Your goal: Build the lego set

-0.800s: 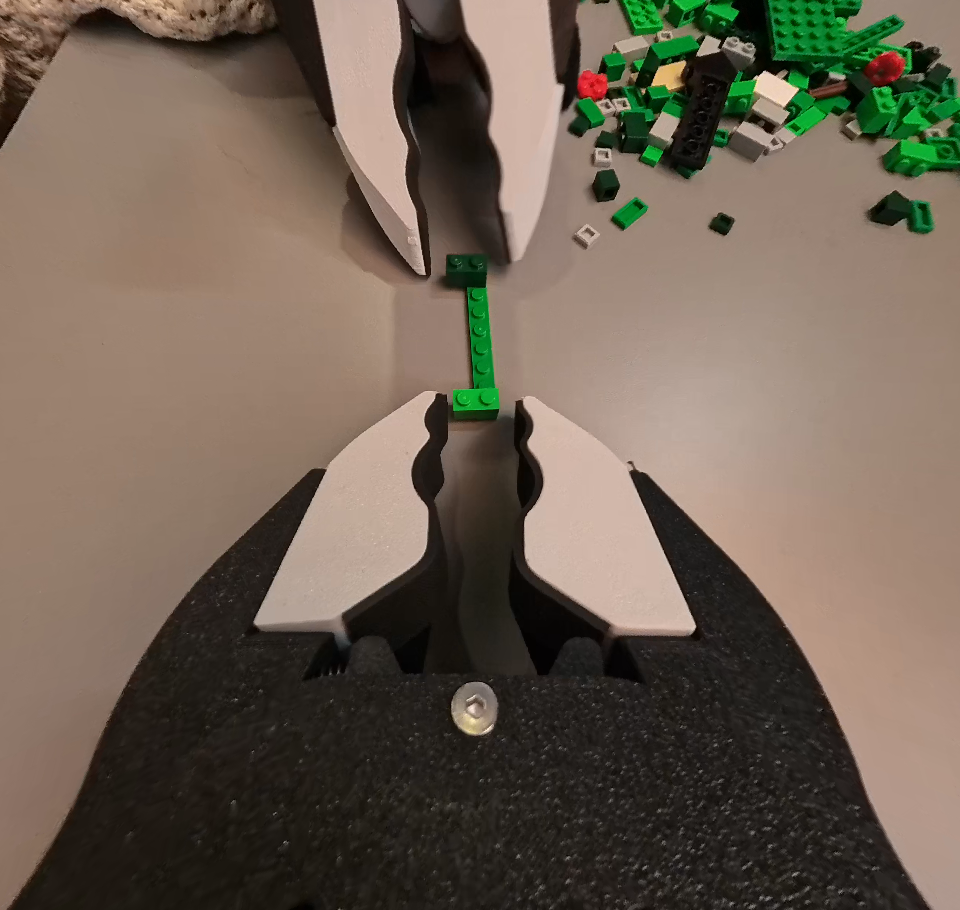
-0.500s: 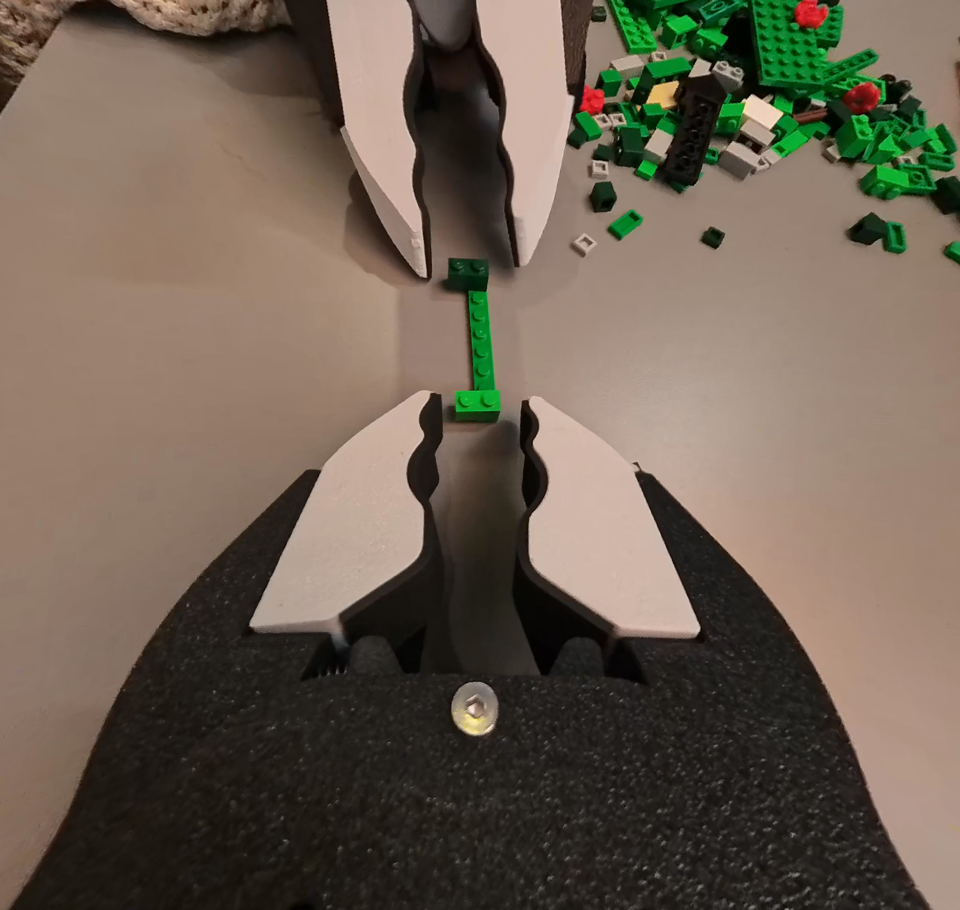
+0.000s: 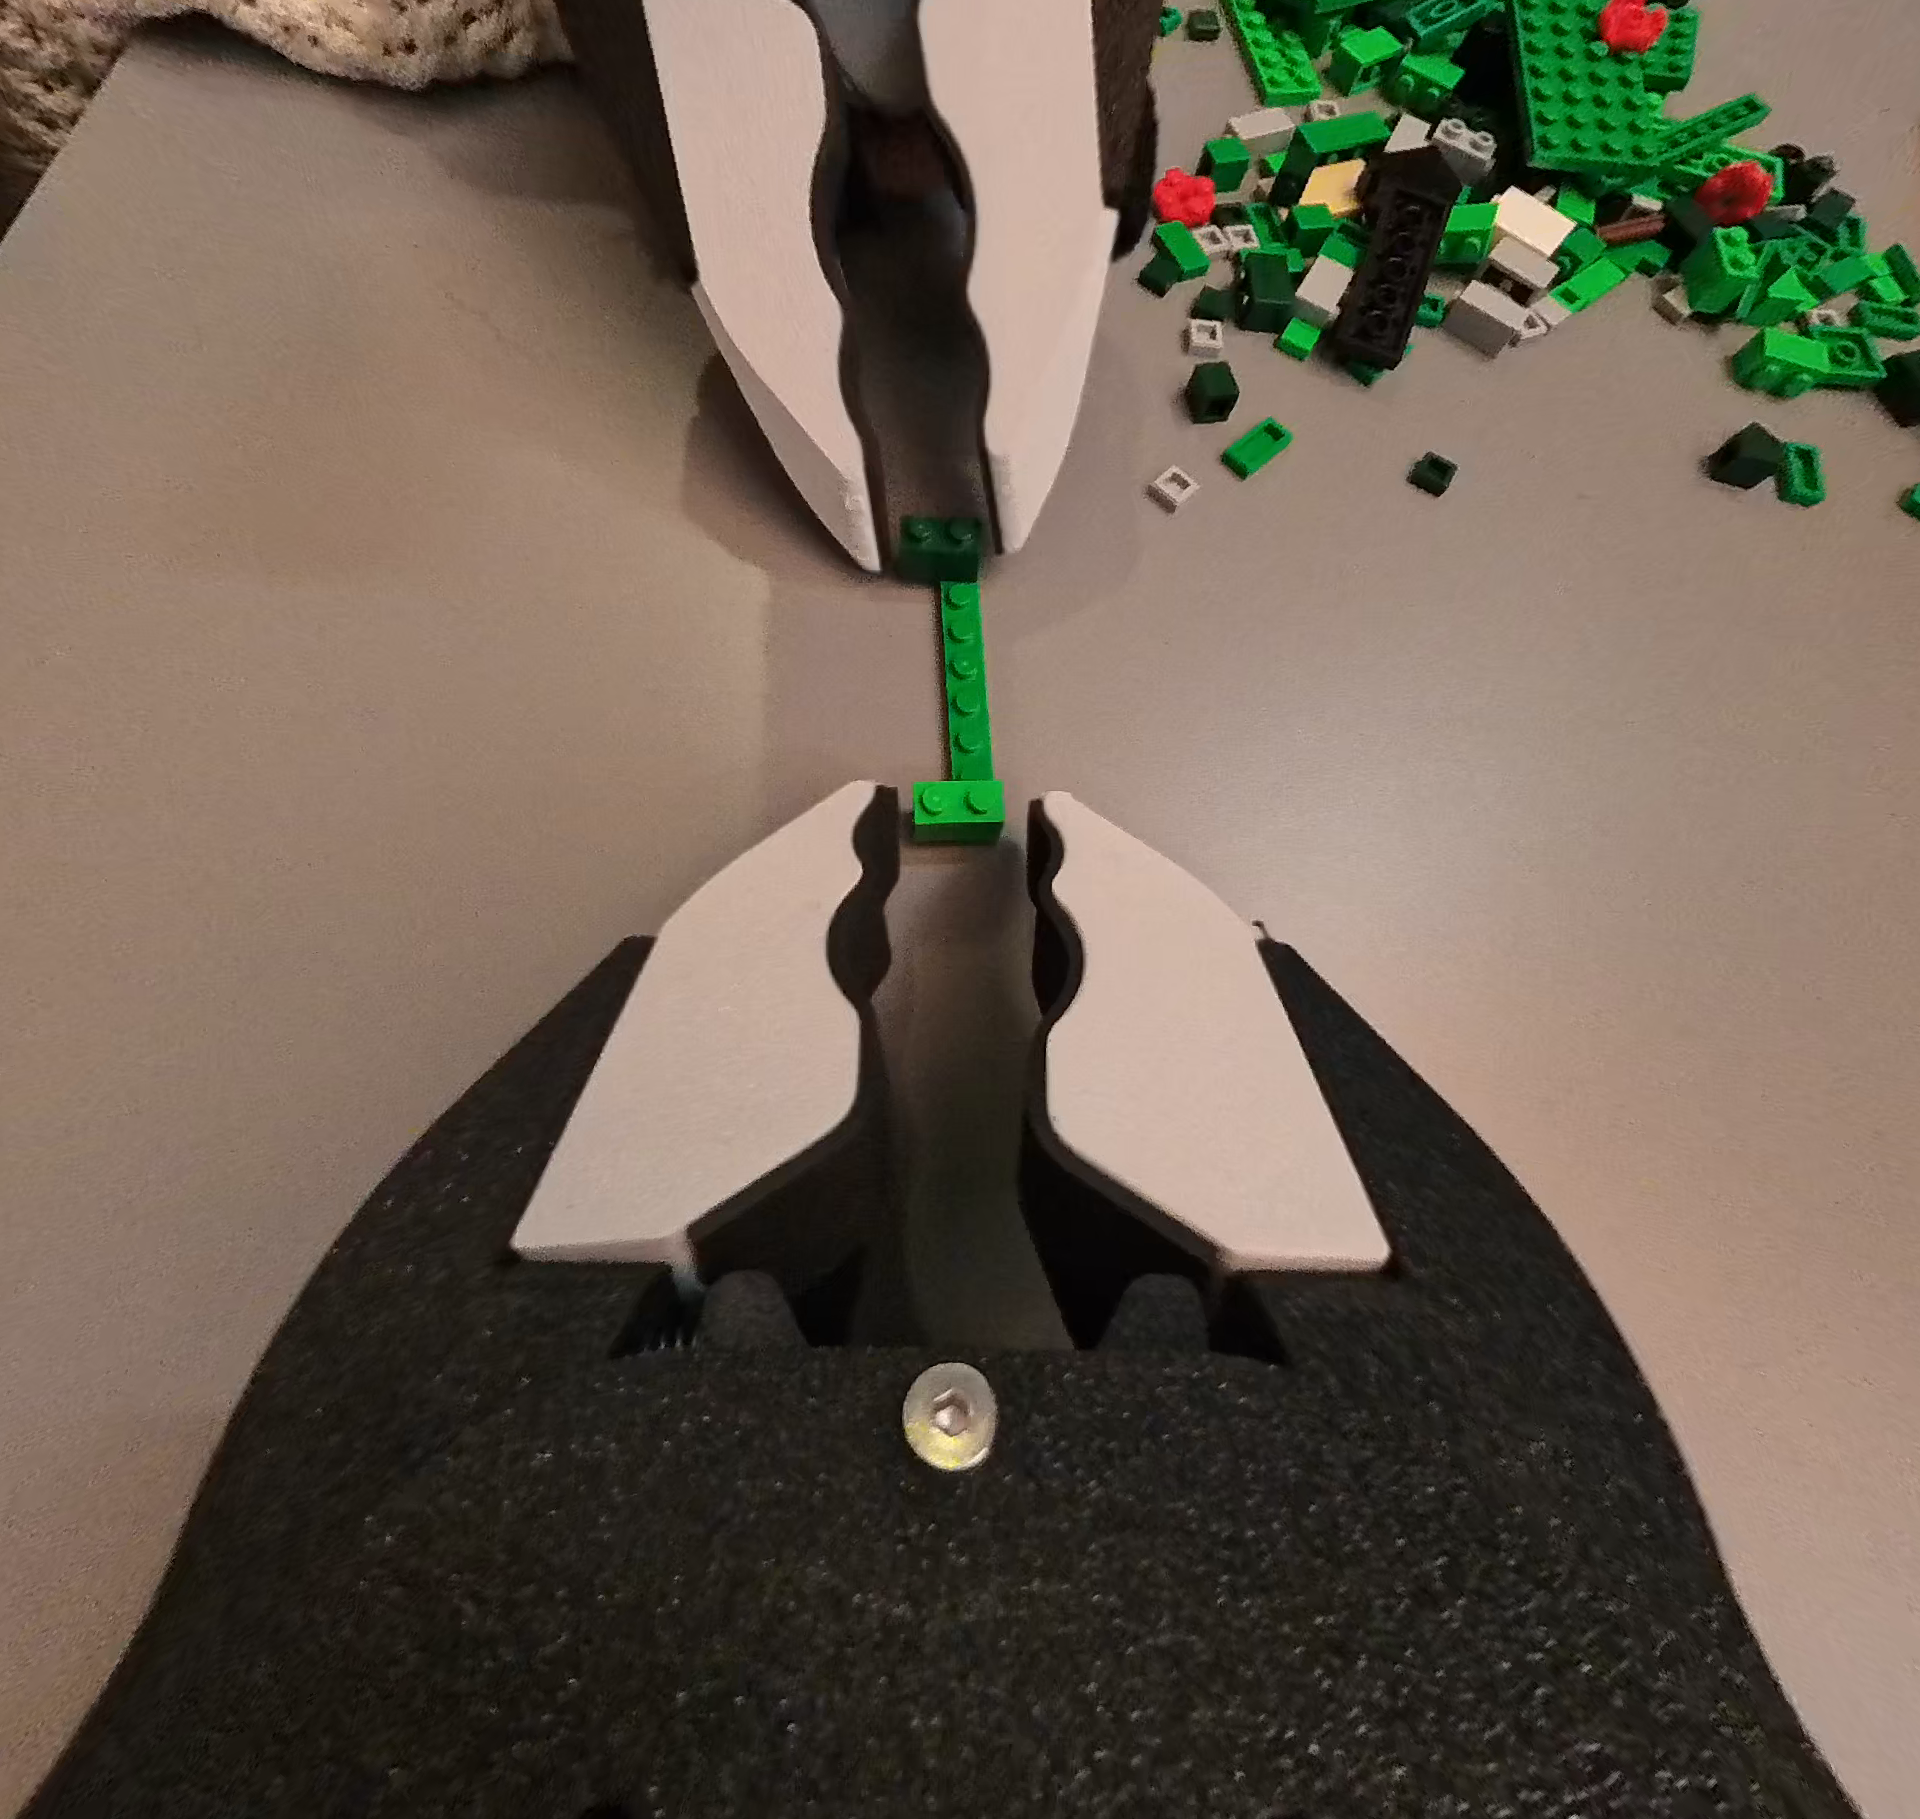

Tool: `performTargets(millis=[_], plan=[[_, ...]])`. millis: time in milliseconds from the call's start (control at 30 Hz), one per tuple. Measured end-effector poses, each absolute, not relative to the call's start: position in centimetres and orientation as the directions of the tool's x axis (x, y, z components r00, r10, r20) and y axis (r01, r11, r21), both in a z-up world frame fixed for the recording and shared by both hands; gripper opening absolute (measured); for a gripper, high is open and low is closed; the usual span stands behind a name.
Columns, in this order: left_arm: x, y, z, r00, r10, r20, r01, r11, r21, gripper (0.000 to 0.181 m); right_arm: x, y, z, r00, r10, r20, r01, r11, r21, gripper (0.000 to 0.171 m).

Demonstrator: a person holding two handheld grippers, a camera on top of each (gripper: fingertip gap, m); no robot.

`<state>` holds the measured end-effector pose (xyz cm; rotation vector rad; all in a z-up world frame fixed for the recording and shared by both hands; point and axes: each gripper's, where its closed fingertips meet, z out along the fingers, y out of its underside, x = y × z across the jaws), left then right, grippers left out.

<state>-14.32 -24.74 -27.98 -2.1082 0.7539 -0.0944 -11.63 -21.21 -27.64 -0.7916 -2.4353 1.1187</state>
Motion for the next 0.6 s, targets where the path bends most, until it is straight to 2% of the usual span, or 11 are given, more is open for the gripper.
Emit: performTargets(millis=[67,233,400,500,533,600], plan=[[-14.3,-24.6,-28.0,0.815,-0.541,-0.207,-0.483,-0.437,-0.759,0.016,-11.6,-21.2,-27.6,-0.787,0.612,0.077,0.341,0.535,-0.773,0.017],[-14.3,-24.6,-28.0,0.817,-0.537,-0.213,-0.485,-0.438,-0.757,0.016,-11.7,-21.1,-27.7,-0.775,0.631,0.035,0.379,0.508,-0.773,0.016],[-14.3,-24.6,-28.0,0.815,-0.532,-0.229,-0.494,-0.433,-0.753,0.015,-12.4,-20.8,-26.7,-0.671,0.684,-0.286,0.581,0.244,-0.777,0.016],[-14.2,-24.6,-28.0,0.800,-0.536,-0.271,-0.531,-0.418,-0.737,0.015,-12.7,-20.9,-25.8,-0.542,0.598,-0.590,0.728,-0.015,-0.685,0.016],[-14.2,-24.6,-28.0,0.798,-0.535,-0.277,-0.535,-0.417,-0.735,0.015,-13.0,-20.5,-25.5,-0.512,0.581,-0.632,0.742,-0.072,-0.667,0.016],[-14.2,-24.6,-28.0,0.805,-0.532,-0.261,-0.520,-0.423,-0.742,0.015,-13.3,-19.9,-24.0,-0.547,0.561,-0.621,0.679,-0.138,-0.721,0.016]])
